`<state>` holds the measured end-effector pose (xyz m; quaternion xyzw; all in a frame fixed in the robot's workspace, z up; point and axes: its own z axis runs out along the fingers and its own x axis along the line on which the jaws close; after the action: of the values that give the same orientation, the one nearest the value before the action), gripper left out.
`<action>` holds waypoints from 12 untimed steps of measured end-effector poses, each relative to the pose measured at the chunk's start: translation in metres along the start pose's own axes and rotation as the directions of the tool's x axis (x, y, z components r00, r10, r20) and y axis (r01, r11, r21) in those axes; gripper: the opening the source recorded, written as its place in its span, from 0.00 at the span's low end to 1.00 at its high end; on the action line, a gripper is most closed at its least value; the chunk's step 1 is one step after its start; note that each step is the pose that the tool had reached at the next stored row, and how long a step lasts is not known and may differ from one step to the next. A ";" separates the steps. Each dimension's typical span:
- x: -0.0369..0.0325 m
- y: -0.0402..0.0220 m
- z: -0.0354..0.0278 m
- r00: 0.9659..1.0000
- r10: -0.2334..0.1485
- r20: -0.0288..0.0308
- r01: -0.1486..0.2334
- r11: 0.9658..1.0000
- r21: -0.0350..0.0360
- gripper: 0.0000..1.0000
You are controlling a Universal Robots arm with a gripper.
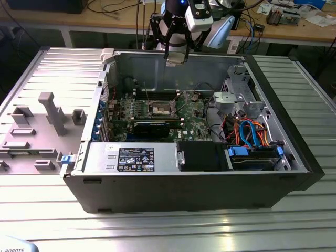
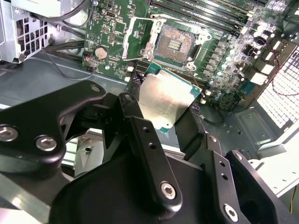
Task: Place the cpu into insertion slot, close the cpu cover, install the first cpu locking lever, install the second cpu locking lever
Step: 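Place the cpu into insertion slot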
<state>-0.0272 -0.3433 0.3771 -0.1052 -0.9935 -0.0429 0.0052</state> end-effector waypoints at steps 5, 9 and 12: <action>0.0000 0.0000 0.0000 1.000 0.008 0.001 -0.008 1.000 0.000 0.54; 0.0000 0.0000 0.0000 1.000 0.008 0.001 -0.008 1.000 0.000 0.54; 0.0000 0.0000 0.0000 1.000 0.008 0.001 -0.008 1.000 0.000 0.54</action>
<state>-0.0272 -0.3433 0.3771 -0.1092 -0.9931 -0.0429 0.0050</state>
